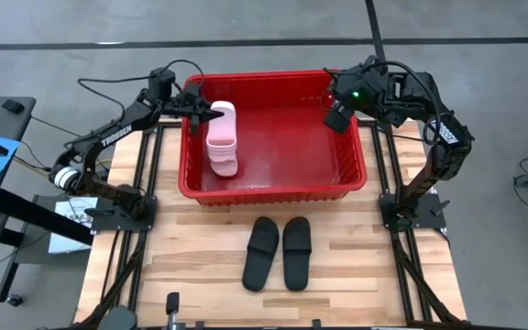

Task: Pick and place slides into bin
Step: Put the pink slipper in the red bin

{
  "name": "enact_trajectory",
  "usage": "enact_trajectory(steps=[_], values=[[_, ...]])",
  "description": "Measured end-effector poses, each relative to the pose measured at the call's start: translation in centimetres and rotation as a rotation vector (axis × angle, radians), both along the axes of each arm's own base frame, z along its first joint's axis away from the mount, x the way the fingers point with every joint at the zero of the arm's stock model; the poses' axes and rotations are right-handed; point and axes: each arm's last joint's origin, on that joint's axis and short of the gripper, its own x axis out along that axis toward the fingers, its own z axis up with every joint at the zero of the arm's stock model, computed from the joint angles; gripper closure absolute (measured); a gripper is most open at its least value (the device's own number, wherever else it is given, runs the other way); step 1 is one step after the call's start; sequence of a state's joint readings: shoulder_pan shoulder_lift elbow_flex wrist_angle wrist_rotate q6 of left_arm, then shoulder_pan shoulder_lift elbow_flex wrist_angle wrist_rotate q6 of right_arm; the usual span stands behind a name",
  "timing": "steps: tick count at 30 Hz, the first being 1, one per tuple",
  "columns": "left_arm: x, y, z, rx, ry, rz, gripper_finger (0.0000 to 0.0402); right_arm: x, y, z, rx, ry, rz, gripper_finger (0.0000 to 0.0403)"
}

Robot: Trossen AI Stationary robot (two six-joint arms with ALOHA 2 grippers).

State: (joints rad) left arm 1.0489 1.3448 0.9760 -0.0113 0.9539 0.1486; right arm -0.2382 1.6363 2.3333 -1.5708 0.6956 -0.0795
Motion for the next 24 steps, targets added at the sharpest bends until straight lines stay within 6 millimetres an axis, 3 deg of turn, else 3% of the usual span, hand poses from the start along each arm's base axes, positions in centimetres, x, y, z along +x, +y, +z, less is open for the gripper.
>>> enact_trajectory(steps=[4, 24], values=[[-0.7, -0.29, 0.73, 0.037, -0.009, 0.009, 0.0349, 0.0, 0.0, 0.0, 0.0, 0.0, 0.0, 0.0216], [-0.21, -0.83, -0.1, -0.015, 0.062, 0.034, 0.0349, 0.01, 0.0, -0.01, 0.0, 0.001, 0.0, 0.0217]])
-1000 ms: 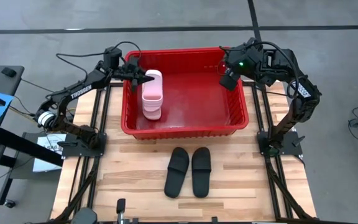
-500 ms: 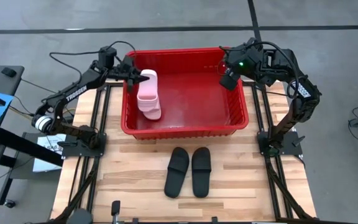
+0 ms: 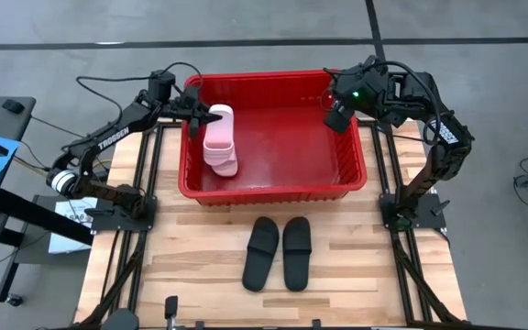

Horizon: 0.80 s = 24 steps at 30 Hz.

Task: Pick and place slides into bin
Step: Put the pink slipper in the red bin

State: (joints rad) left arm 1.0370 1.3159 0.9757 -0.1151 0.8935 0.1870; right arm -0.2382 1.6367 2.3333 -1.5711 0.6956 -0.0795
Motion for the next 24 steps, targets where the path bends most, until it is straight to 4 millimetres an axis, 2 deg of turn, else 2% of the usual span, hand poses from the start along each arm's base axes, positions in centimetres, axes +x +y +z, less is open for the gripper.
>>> enact_trajectory(steps=[10, 16, 24], values=[[-0.1, -0.3, -2.3, -0.014, -0.139, 0.02, 0.0349, 0.0, 0.0, 0.0, -0.001, 0.002, 0.001, 0.0216], [-0.4, -0.2, -2.3, -0.009, -0.143, 0.033, 0.0349, 0.0, 0.0, 0.0, -0.002, 0.006, 0.005, 0.0218], [-2.3, -0.8, -1.0, 0.044, -0.136, 0.068, 0.0349, 0.0, 0.0, 0.0, -0.002, 0.006, 0.005, 0.0216]])
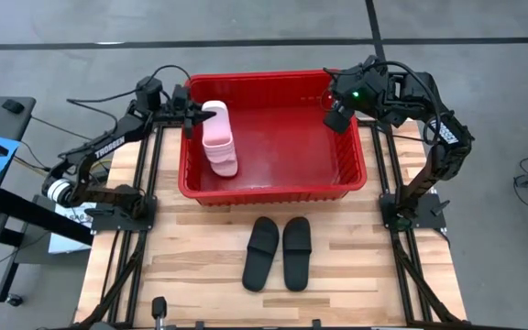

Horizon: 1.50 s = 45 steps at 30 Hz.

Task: Pick and place slides into bin
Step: Put the pink slipper in the red bin

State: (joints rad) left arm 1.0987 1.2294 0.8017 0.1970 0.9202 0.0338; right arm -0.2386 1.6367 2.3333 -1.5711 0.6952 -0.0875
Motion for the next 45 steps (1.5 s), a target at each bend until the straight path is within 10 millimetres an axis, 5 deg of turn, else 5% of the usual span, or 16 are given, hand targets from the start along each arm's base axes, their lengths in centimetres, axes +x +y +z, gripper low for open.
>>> enact_trajectory(steps=[22, 29, 45], values=[[0.1, -0.2, -0.6, -0.01, 0.044, -0.004, 0.0348, 0.03, 0.04, -0.02, 0.013, -0.004, 0.011, 0.0219], [0.1, -0.2, -0.61, -0.022, 0.043, 0.001, 0.0312, 0.03, 0.04, -0.02, 0.013, -0.004, 0.011, 0.0216], [0.05, -0.19, -0.71, -0.042, 0.047, 0.005, 0.0303, 0.03, 0.05, -0.02, 0.014, -0.004, 0.012, 0.0215]])
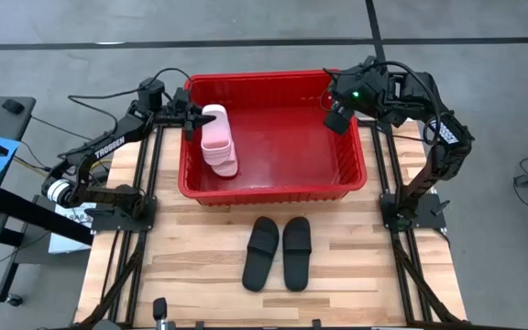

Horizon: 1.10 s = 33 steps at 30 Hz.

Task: Pick and place slides into bin
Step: Put the pink slipper in the red bin

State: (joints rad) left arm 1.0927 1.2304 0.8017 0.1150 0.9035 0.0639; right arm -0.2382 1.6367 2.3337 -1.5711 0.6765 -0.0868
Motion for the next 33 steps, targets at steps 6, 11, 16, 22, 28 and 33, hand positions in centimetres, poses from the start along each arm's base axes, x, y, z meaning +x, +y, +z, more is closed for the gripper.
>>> enact_trajectory(steps=[6, 11, 16, 22, 28, 33], values=[[-0.03, -0.03, -0.17, 0.005, 0.015, 0.002, 0.0303, 0.0, 0.0, 0.0, 0.0, 0.0, 0.0, 0.0213], [-0.05, -0.06, -0.27, 0.016, 0.024, -0.002, 0.0303, 0.01, 0.0, -0.01, 0.001, 0.0, 0.0, 0.0214], [-0.05, -0.03, -0.3, 0.025, 0.031, 0.009, 0.0303, 0.0, 0.0, 0.0, 0.0, 0.0, 0.001, 0.0211], [-0.07, 0.07, -0.31, 0.034, 0.043, 0.043, 0.0303, 0.0, 0.0, -0.01, 0.0, 0.001, 0.0, 0.0212], [-0.09, 0.11, -0.32, 0.037, 0.047, 0.057, 0.0303, 0.0, -0.01, -0.01, 0.0, 0.001, 0.001, 0.0209], [-0.11, 0.14, -0.37, 0.051, 0.058, 0.067, 0.0303, 0.01, 0.0, -0.01, 0.0, 0.001, 0.001, 0.0211]])
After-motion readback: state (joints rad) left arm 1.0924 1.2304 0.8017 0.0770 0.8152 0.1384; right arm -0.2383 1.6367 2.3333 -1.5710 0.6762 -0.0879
